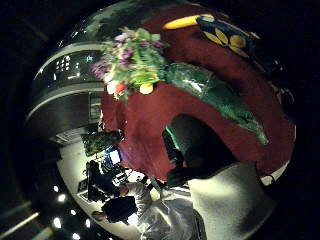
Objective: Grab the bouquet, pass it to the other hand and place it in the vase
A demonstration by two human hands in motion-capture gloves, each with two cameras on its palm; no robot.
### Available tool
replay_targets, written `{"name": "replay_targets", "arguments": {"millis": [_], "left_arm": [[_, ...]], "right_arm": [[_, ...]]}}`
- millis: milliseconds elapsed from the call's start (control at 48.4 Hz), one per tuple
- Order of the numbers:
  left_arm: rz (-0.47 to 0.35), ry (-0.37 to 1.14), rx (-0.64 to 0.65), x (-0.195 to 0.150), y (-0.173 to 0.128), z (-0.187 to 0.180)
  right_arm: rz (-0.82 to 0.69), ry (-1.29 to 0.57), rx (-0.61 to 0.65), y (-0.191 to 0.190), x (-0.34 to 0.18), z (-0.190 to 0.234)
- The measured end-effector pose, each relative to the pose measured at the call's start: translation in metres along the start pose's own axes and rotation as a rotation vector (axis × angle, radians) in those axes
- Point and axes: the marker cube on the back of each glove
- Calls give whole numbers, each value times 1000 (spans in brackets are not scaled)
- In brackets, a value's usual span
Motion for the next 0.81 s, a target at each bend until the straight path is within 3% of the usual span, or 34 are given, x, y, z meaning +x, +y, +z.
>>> {"name": "replay_targets", "arguments": {"millis": [248, 331, 392, 475, 661, 806], "left_arm": [[-16, 15, -14, -6, 0, 0], [-22, 23, -7, -5, 0, -3], [-26, 30, -3, -5, -2, -3], [-28, 37, 6, -4, -5, -6], [-32, 42, 5, -1, -7, -18], [-37, 55, -10, -4, -9, -20]], "right_arm": [[134, 11, -102, -22, 24, 51], [203, 18, -267, -9, 24, 69], [143, 37, -166, -15, 20, 83], [70, 71, -36, 14, 0, 75], [231, 206, 80, 32, -1, 67], [228, 184, 203, 28, 2, 58]]}}
